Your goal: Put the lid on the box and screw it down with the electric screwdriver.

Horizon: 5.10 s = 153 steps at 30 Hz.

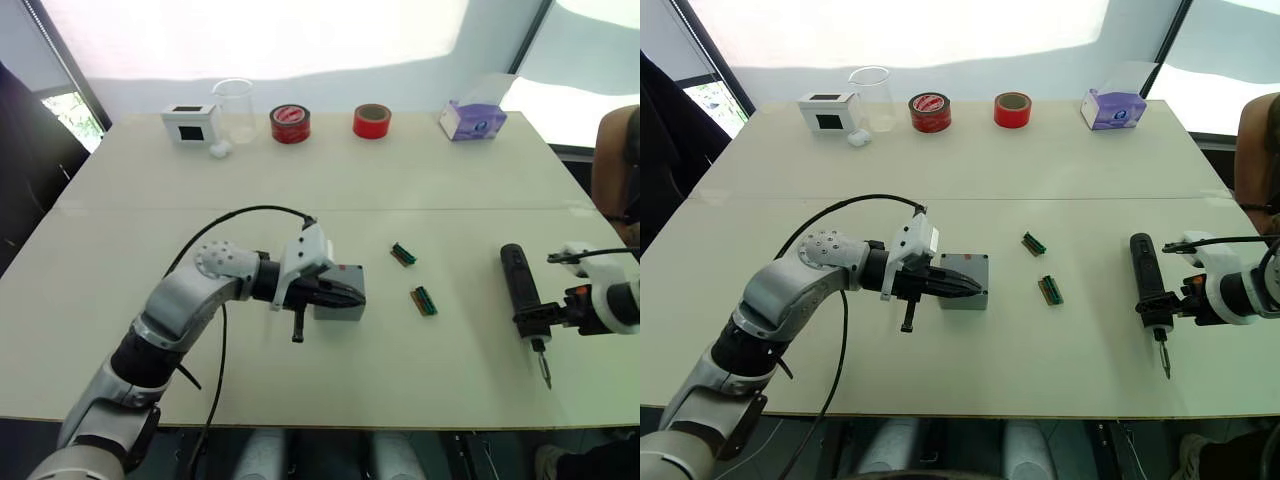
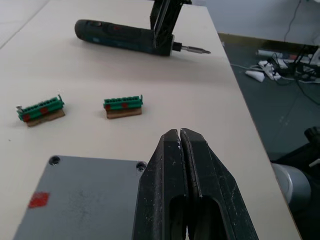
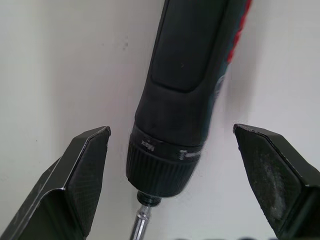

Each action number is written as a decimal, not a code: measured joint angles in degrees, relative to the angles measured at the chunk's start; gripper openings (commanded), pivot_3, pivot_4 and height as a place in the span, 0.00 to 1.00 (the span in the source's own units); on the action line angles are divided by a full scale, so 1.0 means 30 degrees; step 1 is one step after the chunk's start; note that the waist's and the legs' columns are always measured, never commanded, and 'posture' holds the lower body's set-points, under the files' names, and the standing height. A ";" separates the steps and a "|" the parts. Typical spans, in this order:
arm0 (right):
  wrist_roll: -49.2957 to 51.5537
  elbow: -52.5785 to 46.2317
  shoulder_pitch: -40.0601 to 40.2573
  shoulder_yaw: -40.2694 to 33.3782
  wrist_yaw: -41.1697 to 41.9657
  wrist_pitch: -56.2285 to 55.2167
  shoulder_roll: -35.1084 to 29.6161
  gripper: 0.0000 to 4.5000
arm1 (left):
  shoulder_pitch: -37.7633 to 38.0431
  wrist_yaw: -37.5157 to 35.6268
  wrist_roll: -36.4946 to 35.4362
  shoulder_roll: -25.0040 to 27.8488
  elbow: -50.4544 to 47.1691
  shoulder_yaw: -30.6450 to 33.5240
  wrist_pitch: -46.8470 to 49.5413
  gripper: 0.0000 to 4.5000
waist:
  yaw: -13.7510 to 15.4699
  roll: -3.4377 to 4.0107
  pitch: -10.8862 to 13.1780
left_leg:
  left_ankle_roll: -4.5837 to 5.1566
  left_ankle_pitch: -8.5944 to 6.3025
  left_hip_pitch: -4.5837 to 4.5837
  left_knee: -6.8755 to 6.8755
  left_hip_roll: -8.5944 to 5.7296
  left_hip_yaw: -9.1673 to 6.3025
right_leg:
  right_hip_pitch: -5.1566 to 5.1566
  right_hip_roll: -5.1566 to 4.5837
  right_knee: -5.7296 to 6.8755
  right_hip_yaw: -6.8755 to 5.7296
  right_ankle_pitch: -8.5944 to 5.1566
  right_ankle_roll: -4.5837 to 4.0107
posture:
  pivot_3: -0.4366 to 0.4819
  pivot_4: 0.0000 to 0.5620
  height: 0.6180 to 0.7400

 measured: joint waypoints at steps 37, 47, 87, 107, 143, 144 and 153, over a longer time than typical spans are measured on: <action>-0.1832 0.0053 -0.6206 -0.5663 -0.4479 -1.1694 1.1236 0.39 | -0.0157 0.0699 -0.0064 0.0972 0.3655 0.2246 -0.0079 0.00 | -0.0530 -0.0065 0.0076 | -0.0125 0.0072 -0.0034 -0.0075 0.0045 0.0006 | -0.0140 0.0111 0.0036 0.0124 0.0013 0.0019 | 0.48 0.27 1.00; 0.1146 -0.8396 -0.0837 -0.5087 -0.8458 -1.2804 1.8030 0.39 | -0.0404 0.0658 0.0666 0.0552 0.4365 0.1359 -0.0119 0.00 | 0.0179 -0.0057 0.0084 | -0.0066 0.0052 -0.0127 0.0037 -0.0237 -0.0180 | -0.0134 -0.0058 0.0164 0.0117 0.0004 0.0006 | 0.48 0.27 1.00; -0.0648 -1.0261 0.1723 -0.1633 -0.7815 -1.7374 1.8363 0.39 | -0.0954 0.0741 0.3685 -0.1145 0.6011 -0.0278 -0.3021 0.00 | -0.0262 -0.0049 0.0086 | -0.0076 0.0074 -0.0005 -0.0008 -0.0204 -0.0256 | -0.0041 -0.0006 0.0186 0.0057 -0.0008 0.0018 | 0.48 0.27 1.00; -0.1675 -1.0257 0.2362 -0.0550 -0.6737 -1.8606 1.7669 0.39 | -0.0866 0.0763 0.3785 -0.1146 0.5919 -0.0274 -0.3039 0.00 | -0.0249 -0.0053 0.0082 | -0.0075 0.0074 0.0016 -0.0008 -0.0205 -0.0261 | -0.0011 -0.0006 0.0182 0.0050 -0.0008 0.0018 | 0.48 0.27 1.00; -0.4510 -0.8827 0.3569 0.1277 -0.6820 -2.1898 1.7706 0.39 | -0.0207 0.0722 0.4359 -0.1079 0.5527 -0.0508 -0.2929 0.00 | -0.0202 -0.0193 -0.0255 | -0.0049 0.0042 0.0382 -0.0078 -0.0204 -0.0340 | 0.0317 -0.0026 0.0085 0.0004 -0.0059 0.0002 | 0.48 0.27 1.00; -0.4543 -0.8695 0.3521 0.1238 -0.6928 -2.1968 1.7813 0.39 | -0.0207 0.0723 0.4380 -0.1086 0.5528 -0.0519 -0.2929 0.00 | -0.0202 -0.0193 -0.0269 | -0.0049 0.0042 0.0382 -0.0078 -0.0204 -0.0341 | 0.0318 -0.0027 0.0083 0.0003 -0.0059 0.0002 | 0.48 0.27 1.00; -0.4453 -0.8181 0.3685 0.0828 -0.7264 -2.2336 1.8549 0.39 | -0.0197 0.0723 0.4395 -0.1104 0.5504 -0.0593 -0.2936 0.00 | -0.0175 -0.0191 -0.0308 | -0.0054 0.0039 0.0381 -0.0098 -0.0204 -0.0376 | 0.0341 -0.0047 0.0012 -0.0003 -0.0060 -0.0001 | 0.48 0.27 1.00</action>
